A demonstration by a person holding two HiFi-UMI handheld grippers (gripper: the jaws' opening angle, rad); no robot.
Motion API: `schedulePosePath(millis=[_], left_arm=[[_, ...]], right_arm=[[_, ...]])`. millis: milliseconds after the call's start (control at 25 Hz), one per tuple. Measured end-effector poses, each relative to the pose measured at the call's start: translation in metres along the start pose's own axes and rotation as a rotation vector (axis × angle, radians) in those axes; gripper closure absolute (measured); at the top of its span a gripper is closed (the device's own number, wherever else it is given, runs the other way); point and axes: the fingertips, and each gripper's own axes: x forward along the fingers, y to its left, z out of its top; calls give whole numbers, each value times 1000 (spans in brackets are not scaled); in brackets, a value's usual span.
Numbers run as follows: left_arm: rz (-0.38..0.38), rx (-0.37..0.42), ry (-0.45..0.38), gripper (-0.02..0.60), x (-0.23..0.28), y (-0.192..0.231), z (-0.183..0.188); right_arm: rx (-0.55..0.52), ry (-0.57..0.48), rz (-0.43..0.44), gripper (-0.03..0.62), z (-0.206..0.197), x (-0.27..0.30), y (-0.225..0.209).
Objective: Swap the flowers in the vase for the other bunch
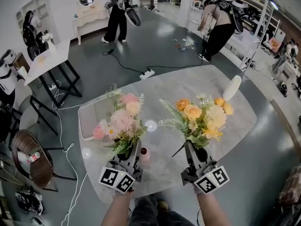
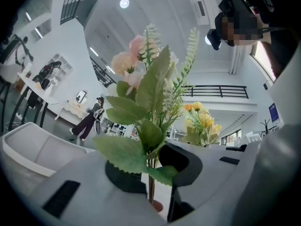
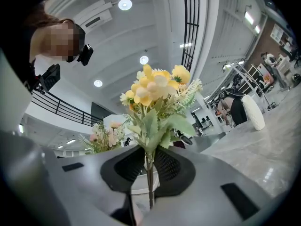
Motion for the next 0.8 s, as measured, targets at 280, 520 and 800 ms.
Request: schedulePosePath(millis=[280,520,800], left_arm=[[18,20,28,494,-4,4,-19],[20,27,43,492,-7,7,-26],[19,49,54,492,-6,2,-38]], right_arm=[[4,6,16,525,-7,-2,-2],[3,0,29,525,-6,2,3],[5,-1,32,525,-10,-4,-4]])
